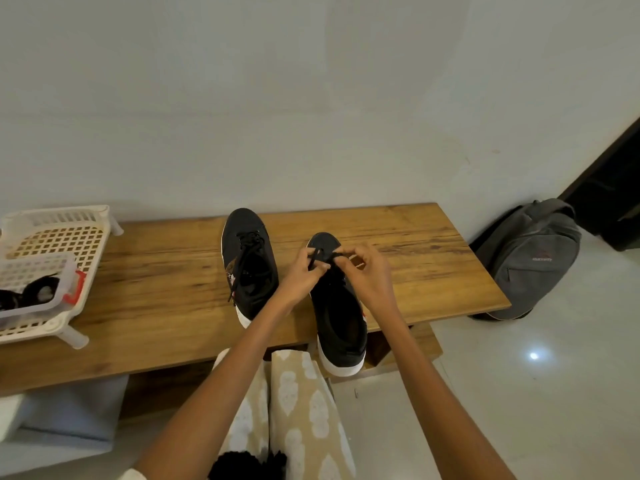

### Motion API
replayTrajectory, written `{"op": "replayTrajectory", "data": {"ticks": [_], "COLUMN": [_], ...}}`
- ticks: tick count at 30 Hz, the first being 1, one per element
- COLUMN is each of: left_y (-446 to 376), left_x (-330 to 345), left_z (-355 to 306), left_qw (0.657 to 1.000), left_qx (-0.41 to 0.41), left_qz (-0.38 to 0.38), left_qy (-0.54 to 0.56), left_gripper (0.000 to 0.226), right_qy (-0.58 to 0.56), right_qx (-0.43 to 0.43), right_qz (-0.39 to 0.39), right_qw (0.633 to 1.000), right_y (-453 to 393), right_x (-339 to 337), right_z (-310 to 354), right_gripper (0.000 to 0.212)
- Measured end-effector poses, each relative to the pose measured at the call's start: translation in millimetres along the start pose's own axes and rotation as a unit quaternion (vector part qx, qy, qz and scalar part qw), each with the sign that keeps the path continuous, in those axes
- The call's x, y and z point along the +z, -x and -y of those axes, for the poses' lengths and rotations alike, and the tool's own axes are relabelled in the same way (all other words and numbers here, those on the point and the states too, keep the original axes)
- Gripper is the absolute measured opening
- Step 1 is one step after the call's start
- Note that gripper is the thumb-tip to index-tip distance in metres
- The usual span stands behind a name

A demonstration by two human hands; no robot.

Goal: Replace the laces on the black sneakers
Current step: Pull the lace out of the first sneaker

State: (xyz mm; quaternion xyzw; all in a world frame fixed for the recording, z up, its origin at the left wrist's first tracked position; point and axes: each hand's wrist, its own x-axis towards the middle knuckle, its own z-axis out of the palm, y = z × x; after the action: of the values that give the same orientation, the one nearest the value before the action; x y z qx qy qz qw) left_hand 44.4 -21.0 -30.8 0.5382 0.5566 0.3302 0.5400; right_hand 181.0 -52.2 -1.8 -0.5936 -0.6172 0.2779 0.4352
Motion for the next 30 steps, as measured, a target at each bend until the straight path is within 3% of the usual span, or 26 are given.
{"op": "replayTrajectory", "data": {"ticks": [4,7,14,17,21,26,30], "left_y": [2.7,3.1,16.6,19.2,22.4,19.7,12.3], "left_x": [-2.3,-0.6,10.7,14.2,14.3,13.4,10.2], "left_z": [3.6,13.9,10.3,9.5,9.3,7.0,2.3], "left_qw": [0.997,0.981,0.938,0.954,0.958,0.983,0.991], "left_qx": [0.027,0.088,0.208,0.168,0.161,0.104,0.086], "left_qz": [0.016,-0.064,-0.109,-0.088,-0.116,-0.068,-0.044], "left_qy": [-0.066,-0.159,-0.256,-0.231,-0.208,-0.132,-0.092], "left_gripper": [0.055,0.062,0.028,0.024,0.021,0.012,0.009], "right_qy": [-0.047,-0.011,0.058,0.026,0.021,0.019,0.084], "right_qx": [0.094,0.099,0.109,0.098,0.065,0.084,-0.014], "right_qz": [0.020,0.024,0.076,0.077,0.061,0.029,0.063], "right_qw": [0.994,0.995,0.989,0.992,0.996,0.996,0.994], "right_y": [-3.1,-9.7,-20.2,-27.4,-28.7,-24.8,-24.1], "right_x": [3.8,3.4,-2.9,-7.2,-8.7,-13.3,-13.7], "right_z": [-2.0,0.3,19.4,31.4,31.7,18.2,28.0], "right_gripper": [0.007,0.006,0.026,0.006,0.015,0.015,0.018]}}
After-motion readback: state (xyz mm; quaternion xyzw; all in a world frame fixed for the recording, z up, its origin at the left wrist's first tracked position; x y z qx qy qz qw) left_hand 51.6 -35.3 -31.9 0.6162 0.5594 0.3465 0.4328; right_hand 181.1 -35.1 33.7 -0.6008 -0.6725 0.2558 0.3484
